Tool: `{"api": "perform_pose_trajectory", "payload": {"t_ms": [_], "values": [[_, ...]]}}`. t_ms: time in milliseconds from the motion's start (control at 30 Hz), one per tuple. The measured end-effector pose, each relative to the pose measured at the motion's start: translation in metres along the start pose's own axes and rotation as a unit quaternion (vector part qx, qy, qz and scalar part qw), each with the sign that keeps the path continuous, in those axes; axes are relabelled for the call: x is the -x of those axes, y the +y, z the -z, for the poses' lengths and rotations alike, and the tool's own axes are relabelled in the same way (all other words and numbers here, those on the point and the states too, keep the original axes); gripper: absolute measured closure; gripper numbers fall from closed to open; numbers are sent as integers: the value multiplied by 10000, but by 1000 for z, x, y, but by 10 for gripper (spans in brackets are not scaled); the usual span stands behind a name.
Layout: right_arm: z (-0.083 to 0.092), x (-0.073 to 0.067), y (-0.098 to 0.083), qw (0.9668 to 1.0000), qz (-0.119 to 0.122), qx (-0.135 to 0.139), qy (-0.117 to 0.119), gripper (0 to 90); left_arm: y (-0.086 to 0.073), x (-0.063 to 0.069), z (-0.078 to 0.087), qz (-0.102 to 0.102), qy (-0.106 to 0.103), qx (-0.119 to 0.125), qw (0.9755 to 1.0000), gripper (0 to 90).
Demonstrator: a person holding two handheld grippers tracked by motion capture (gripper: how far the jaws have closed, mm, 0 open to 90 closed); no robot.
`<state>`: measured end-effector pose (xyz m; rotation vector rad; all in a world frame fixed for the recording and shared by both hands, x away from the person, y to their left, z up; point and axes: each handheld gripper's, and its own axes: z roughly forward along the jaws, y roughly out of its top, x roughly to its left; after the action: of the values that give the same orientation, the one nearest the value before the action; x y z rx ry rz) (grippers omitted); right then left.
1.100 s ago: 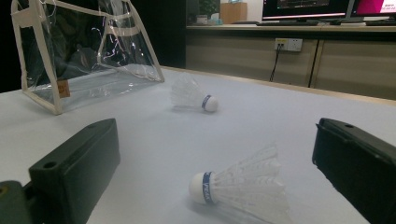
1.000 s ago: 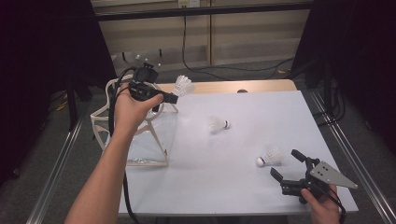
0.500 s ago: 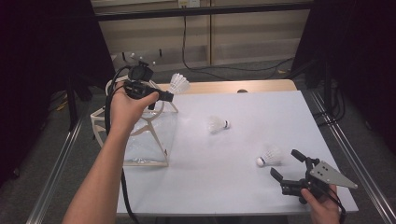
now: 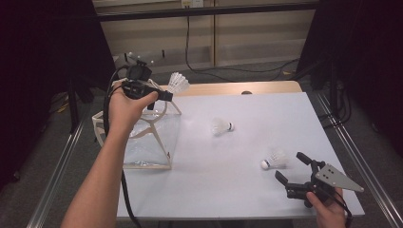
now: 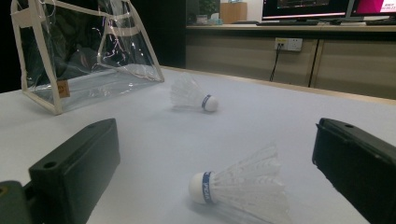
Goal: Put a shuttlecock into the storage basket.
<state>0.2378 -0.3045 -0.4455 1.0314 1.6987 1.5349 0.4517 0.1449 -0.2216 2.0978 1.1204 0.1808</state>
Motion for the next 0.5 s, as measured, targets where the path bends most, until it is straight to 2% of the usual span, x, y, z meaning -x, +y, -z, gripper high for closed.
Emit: {"api": "perform_pose_trajectory", "payload": {"t_ms": [500], "values": [[0, 0, 0, 10000, 8, -1, -15, 6, 2, -4, 8, 21, 87, 36, 10000, 654]]}}
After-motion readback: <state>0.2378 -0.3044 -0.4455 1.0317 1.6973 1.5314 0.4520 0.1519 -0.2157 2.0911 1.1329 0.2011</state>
